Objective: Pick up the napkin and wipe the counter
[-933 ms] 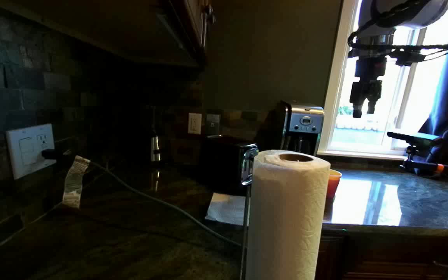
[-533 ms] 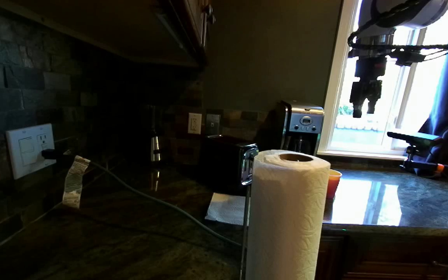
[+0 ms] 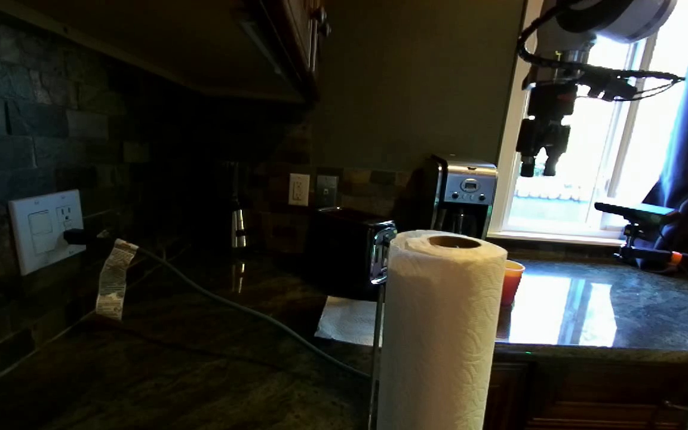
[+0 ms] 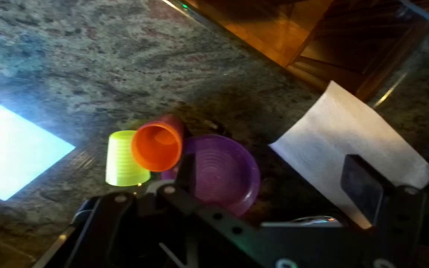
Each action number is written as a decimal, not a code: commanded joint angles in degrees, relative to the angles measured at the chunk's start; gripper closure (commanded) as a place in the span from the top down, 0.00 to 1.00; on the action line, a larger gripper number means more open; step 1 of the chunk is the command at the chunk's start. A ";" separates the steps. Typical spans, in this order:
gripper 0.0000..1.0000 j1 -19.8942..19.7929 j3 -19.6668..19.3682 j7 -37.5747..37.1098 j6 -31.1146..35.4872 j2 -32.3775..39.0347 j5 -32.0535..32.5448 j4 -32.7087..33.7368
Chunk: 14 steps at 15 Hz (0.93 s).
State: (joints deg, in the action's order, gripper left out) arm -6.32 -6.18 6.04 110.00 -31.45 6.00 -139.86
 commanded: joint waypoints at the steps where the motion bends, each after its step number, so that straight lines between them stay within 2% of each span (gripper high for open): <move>1: 1.00 4.33 2.37 -4.79 2.47 8.98 -7.86 3.77; 3: 1.00 5.23 5.55 -10.50 3.30 12.73 -8.75 4.50; 5: 1.00 5.60 9.28 -19.00 6.18 16.01 -6.96 3.66; 7: 1.00 5.52 11.69 -28.80 13.80 20.26 -6.62 3.54; 11: 1.00 5.35 14.19 -45.86 23.08 29.15 0.94 6.25; 12: 1.00 6.42 12.62 -39.25 20.92 25.09 -2.49 3.93; 14: 1.00 6.80 12.45 -40.33 21.65 27.06 -1.80 4.55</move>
State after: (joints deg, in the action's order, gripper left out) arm -0.48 7.24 -34.26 131.80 -4.37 4.13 -135.38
